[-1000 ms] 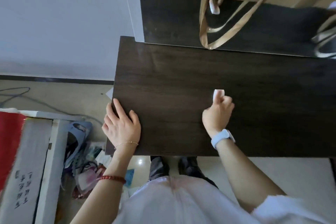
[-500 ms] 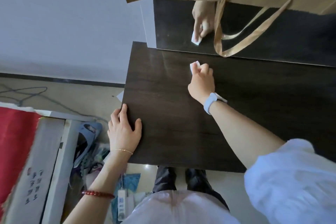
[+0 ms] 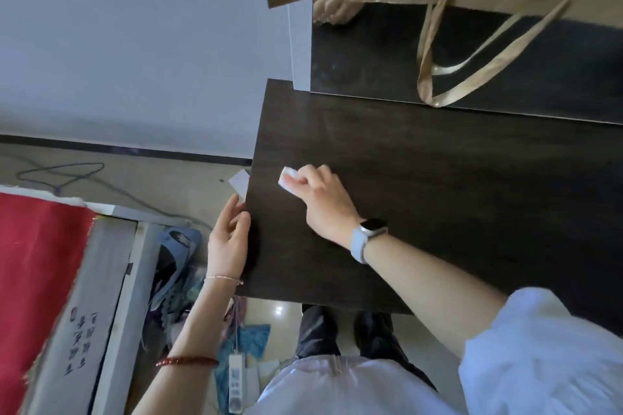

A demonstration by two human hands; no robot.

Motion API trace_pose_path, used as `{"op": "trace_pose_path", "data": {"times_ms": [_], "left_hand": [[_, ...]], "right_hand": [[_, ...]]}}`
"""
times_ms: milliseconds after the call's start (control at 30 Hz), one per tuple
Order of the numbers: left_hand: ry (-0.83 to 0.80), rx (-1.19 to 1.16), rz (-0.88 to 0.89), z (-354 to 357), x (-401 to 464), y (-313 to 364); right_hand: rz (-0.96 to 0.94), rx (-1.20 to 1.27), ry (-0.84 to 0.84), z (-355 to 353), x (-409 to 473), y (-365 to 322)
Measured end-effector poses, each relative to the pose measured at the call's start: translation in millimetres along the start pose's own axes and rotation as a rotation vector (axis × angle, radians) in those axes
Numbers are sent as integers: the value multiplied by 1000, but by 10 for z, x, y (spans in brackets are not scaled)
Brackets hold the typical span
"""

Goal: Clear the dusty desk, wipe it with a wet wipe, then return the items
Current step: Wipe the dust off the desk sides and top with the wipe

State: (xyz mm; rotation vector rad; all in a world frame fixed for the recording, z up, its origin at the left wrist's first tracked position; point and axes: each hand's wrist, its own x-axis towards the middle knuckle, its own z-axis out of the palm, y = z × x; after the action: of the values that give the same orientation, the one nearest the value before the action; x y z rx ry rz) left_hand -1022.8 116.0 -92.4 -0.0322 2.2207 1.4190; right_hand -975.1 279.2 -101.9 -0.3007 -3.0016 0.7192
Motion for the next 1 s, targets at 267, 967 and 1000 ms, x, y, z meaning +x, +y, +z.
{"op": "trace_pose_path", "data": {"times_ms": [267,967,1000], "left_hand": [[116,297,93,52,-259,12],[-260,975,519,2728,-2071,-21],[-254,978,512,2746,-2082,-40]], "right_hand": [[-140,-111,-85,314,-1123,-563],[1081,-68,371,-1192,-3928,2418],[1128,-89,387,-1202,-3942,2465]]}}
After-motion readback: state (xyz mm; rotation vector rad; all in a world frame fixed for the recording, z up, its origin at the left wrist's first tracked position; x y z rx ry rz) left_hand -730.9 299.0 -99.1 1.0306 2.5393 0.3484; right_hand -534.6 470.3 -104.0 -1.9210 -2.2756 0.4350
